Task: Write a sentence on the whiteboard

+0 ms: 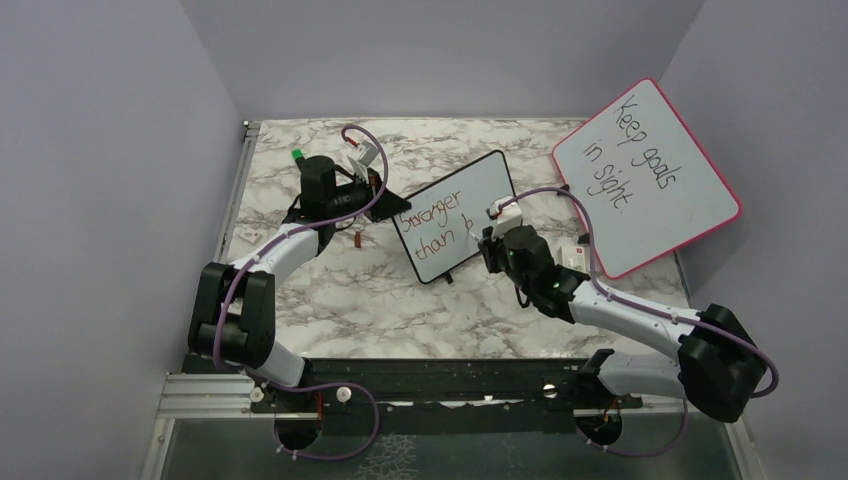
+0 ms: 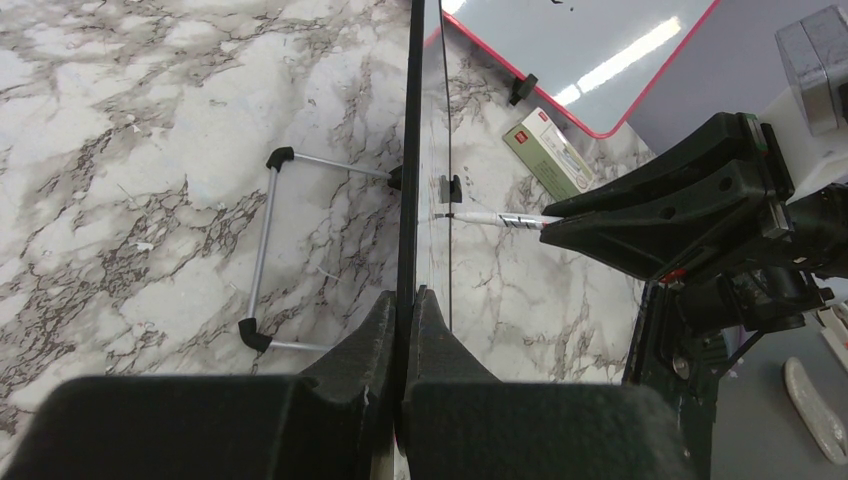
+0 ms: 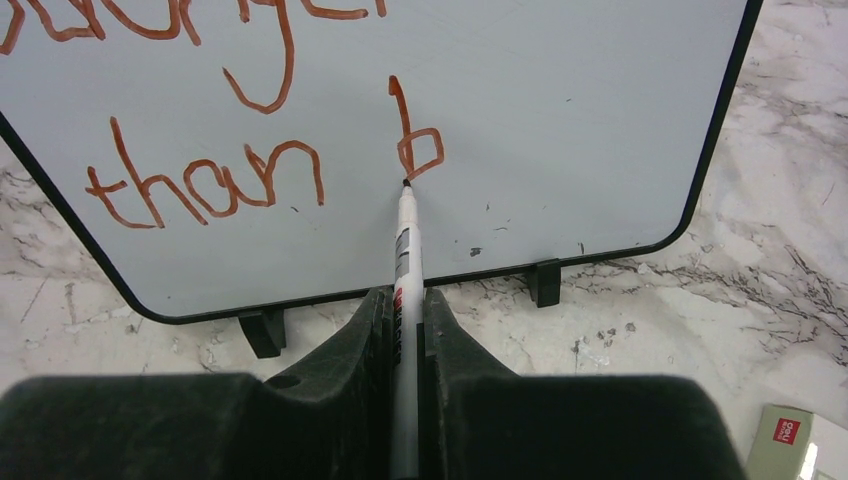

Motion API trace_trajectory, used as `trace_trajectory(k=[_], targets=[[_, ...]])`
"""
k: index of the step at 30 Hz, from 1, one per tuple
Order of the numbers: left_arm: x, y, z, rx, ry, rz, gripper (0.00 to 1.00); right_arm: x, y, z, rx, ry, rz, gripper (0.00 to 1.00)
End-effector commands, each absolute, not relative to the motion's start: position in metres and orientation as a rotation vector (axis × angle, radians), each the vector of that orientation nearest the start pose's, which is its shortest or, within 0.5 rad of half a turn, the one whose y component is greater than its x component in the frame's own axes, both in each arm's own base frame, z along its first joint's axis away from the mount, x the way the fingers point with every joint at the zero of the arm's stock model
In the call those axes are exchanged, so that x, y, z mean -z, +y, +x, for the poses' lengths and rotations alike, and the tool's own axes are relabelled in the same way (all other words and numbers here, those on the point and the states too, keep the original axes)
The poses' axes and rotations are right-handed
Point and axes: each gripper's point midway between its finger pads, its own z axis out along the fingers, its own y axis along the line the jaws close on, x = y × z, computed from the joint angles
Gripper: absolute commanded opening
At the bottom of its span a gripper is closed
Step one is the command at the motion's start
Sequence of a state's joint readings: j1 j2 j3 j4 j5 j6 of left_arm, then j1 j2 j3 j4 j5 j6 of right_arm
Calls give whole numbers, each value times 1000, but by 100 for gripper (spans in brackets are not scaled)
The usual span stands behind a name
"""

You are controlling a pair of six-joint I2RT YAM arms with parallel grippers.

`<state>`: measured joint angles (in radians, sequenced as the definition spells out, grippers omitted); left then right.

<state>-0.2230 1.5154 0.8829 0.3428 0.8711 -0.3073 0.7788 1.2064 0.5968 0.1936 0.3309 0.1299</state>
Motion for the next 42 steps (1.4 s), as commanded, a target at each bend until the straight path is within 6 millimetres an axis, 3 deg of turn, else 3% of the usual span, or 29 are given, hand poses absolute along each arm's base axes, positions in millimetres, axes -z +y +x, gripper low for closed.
trace_trajectory(k=[1, 14, 23, 42], targets=[[-147, -219, 353, 1105, 1992, 516, 0, -142, 210, 298, -233, 1900, -389, 1], [-144, -217, 353, 1092, 2009, 534, 0, -152, 191, 313, -220, 1878, -283, 1], [-144, -217, 352, 1099, 2010, 536, 0, -155, 204, 315, -285, 1847, -329, 1], [-144, -218, 352, 1104, 2009, 531, 0, -147, 210, 315, -293, 1872, -363, 1]])
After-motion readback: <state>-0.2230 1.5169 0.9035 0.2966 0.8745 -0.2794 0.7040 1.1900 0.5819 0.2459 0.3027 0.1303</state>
